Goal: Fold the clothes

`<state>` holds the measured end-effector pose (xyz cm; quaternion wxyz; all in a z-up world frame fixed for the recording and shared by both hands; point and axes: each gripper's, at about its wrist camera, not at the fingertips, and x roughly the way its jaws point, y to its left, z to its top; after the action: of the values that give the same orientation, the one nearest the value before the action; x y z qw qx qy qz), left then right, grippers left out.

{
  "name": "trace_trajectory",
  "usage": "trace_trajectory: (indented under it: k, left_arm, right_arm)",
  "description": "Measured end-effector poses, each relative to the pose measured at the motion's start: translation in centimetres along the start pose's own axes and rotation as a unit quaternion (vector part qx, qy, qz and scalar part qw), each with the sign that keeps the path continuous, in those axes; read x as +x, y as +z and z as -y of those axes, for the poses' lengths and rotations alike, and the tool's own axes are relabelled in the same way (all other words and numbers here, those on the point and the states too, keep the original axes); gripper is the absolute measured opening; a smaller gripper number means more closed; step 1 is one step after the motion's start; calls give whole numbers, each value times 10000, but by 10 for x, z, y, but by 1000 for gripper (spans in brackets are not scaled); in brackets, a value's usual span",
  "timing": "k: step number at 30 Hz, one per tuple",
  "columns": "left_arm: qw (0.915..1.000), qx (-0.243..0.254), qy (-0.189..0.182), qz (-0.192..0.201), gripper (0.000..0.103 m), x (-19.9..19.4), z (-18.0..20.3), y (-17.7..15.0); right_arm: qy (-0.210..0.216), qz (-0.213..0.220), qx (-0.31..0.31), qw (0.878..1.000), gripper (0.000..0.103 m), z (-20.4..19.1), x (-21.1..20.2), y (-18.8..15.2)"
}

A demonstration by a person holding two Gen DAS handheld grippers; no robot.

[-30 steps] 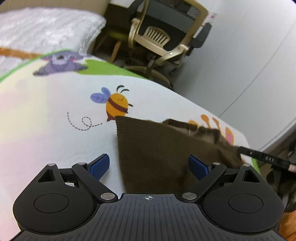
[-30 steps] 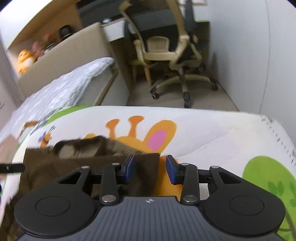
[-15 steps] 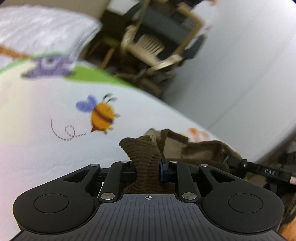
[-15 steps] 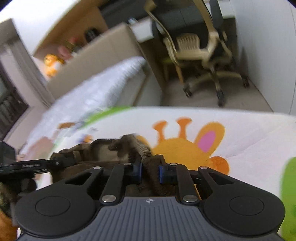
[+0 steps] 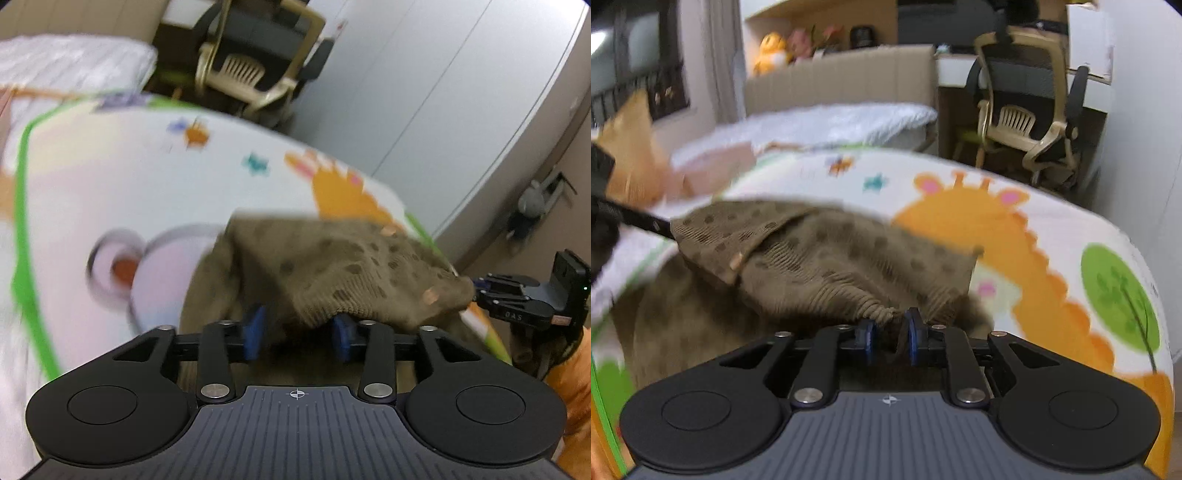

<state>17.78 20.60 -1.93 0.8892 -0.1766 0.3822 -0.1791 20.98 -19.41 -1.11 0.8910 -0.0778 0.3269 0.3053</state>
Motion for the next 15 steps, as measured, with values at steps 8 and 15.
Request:
trace_trajectory:
  k: [8, 15]
  left_arm:
    - [9926, -943, -632, 426, 91, -25, -22, -10]
    - [9886, -1322, -663, 280, 92, 35, -20, -3]
  right_arm:
    - [323, 151, 876, 9955, 61, 32, -37, -16]
    - [499, 430, 2462, 9670, 67, 69, -9, -20]
